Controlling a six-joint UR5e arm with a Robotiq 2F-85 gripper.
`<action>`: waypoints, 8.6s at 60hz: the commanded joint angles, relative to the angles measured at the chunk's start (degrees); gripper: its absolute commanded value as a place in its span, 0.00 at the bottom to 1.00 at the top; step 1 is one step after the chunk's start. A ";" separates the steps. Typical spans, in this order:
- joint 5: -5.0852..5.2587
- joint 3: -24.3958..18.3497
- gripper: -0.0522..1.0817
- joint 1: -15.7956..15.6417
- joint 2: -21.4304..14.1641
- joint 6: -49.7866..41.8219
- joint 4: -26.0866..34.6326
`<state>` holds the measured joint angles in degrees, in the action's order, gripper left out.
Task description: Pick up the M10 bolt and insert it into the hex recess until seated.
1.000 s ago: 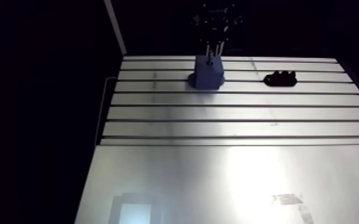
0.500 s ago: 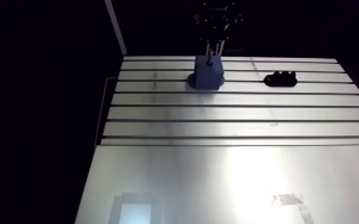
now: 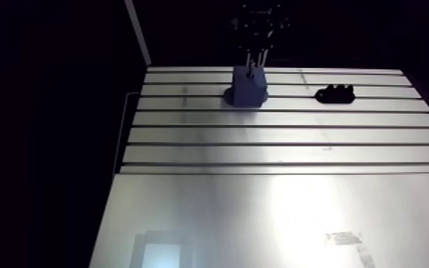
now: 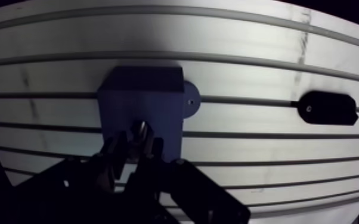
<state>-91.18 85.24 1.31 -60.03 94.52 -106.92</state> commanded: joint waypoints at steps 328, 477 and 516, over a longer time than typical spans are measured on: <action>1.14 3.47 1.00 0.54 -0.57 2.02 -5.01; 1.13 4.36 1.00 0.27 -0.39 2.90 -5.01; 1.05 4.36 1.00 0.27 -0.29 3.08 -5.01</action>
<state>-90.13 89.60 1.58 -60.34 97.47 -111.94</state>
